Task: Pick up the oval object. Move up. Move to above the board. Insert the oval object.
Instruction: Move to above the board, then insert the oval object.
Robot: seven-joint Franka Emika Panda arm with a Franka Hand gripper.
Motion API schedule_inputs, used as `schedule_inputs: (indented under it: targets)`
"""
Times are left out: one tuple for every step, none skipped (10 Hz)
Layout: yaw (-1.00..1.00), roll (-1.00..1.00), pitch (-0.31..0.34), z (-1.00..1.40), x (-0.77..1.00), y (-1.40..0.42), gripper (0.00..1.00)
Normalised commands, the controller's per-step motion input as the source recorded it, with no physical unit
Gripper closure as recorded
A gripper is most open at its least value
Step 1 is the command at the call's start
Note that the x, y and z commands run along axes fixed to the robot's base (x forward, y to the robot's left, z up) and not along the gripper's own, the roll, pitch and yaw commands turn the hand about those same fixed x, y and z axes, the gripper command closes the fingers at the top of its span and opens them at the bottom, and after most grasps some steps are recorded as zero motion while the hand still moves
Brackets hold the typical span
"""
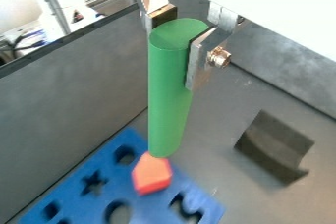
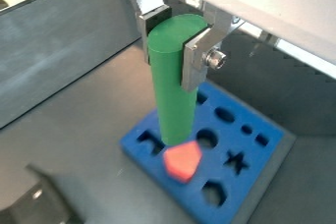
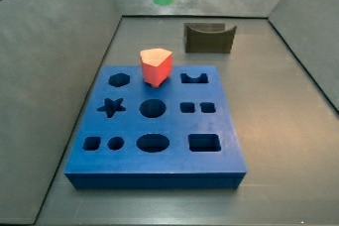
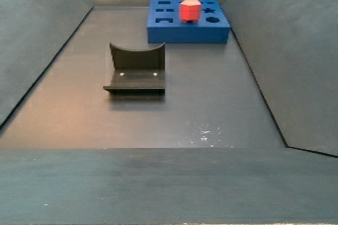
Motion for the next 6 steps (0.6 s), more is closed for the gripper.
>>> schedule_inputs:
  targets:
    - [0.01, 0.01, 0.143, 0.08, 0.11, -0.49, 1.00]
    - [0.01, 0.01, 0.134, 0.06, 0.09, -0.35, 1.00]
    - [0.01, 0.01, 0.103, 0.04, 0.06, -0.19, 1.00]
    - [0.00, 0.00, 0.000, 0.00, 0.00, -0.03, 1.00]
    - [-0.21, 0.00, 0.000, -0.14, 0.00, -0.25, 1.00]
    - [-0.67, 0.00, 0.000, -0.12, 0.00, -0.45, 1.00]
